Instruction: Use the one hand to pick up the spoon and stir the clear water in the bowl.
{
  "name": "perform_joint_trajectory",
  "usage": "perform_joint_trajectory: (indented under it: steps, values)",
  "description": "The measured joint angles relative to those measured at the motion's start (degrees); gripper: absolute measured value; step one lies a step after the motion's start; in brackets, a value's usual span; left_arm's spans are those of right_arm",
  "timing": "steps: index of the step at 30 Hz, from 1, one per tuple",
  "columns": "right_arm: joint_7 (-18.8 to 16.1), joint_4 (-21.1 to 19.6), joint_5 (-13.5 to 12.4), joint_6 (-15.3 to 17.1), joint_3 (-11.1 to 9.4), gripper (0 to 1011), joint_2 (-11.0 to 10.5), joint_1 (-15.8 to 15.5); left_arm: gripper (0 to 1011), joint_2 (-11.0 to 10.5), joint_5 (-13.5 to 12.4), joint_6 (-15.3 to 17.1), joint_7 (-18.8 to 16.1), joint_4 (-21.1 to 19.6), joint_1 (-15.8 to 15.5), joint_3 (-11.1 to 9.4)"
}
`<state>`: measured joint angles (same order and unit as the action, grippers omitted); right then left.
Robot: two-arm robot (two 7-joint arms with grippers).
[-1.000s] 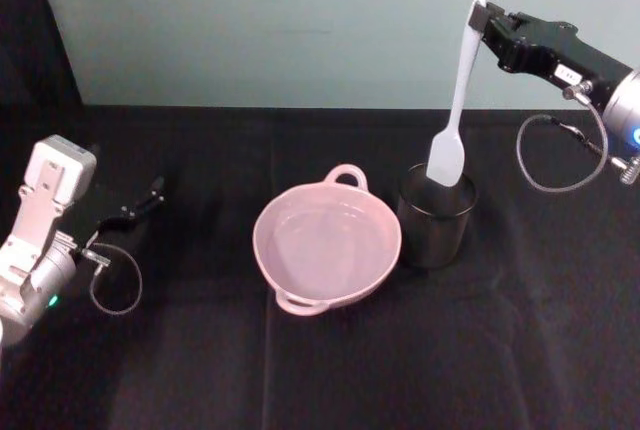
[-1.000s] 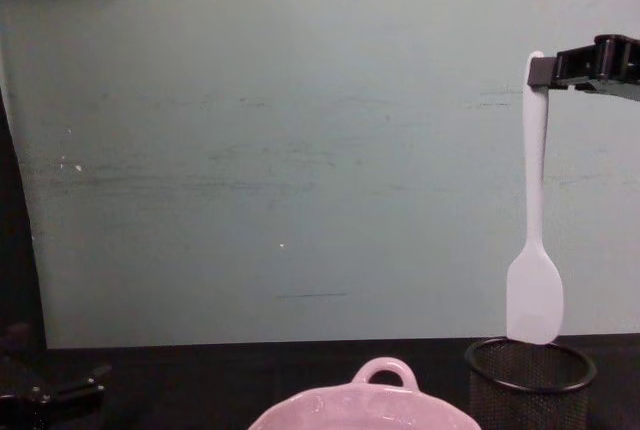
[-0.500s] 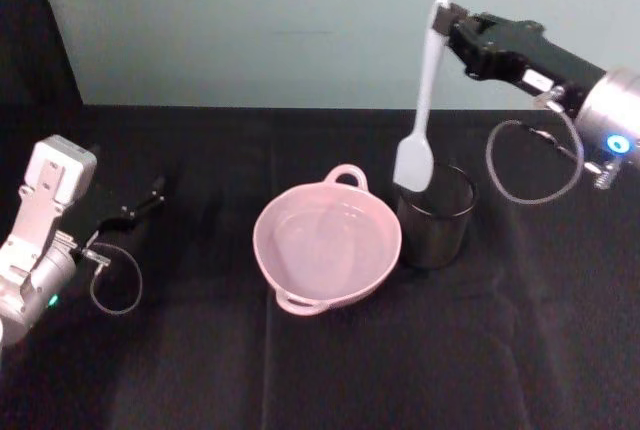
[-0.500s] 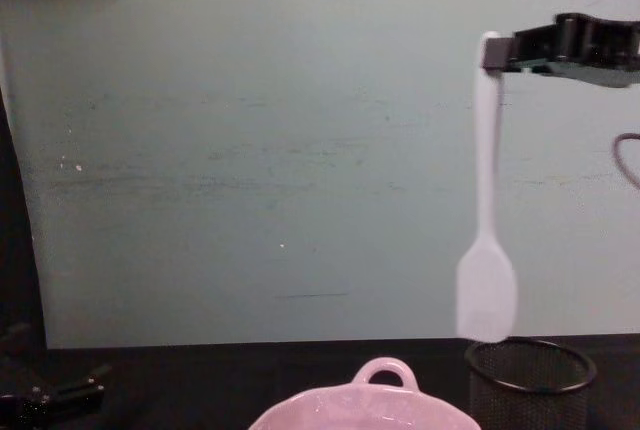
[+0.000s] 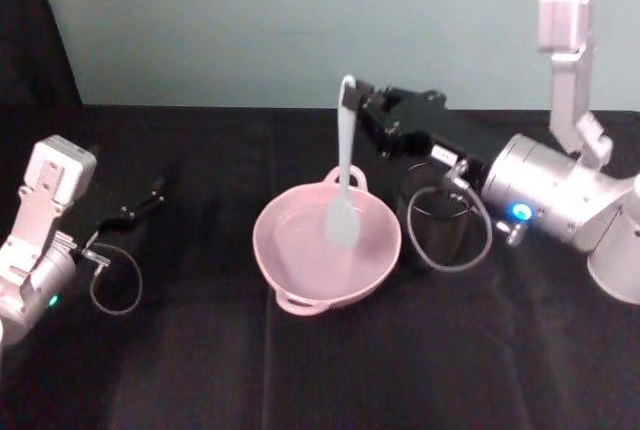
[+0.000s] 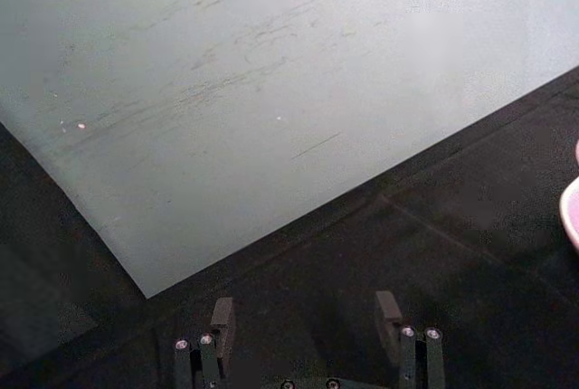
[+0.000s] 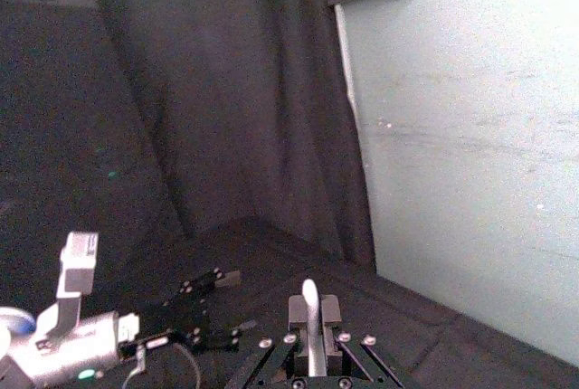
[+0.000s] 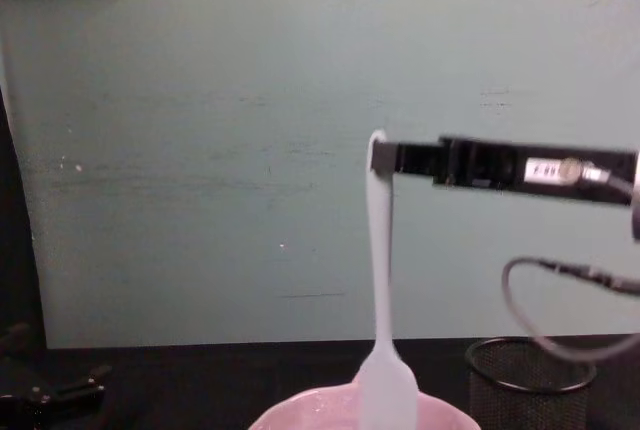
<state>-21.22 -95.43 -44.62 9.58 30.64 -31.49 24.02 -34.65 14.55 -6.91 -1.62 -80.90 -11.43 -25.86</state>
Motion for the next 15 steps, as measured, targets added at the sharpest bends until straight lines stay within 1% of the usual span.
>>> perform_joint_trajectory:
  steps: [2,7,13,15]
  values:
    - [-0.94,1.15,0.85,-1.47,0.45,95,0.65,-0.72,1011,0.00,0.00,0.00,0.00,0.00,0.00,0.00]
    - [-2.90,3.65,1.82,-4.03,0.92,95,2.11,-2.19,1011,0.00,0.00,0.00,0.00,0.00,0.00,0.00]
    - [-4.53,5.78,2.25,-5.07,1.25,96,3.79,-2.62,1011,0.00,0.00,0.00,0.00,0.00,0.00,0.00]
    - [-5.09,6.95,2.47,-5.13,1.44,95,4.81,-2.28,1011,0.00,0.00,0.00,0.00,0.00,0.00,0.00]
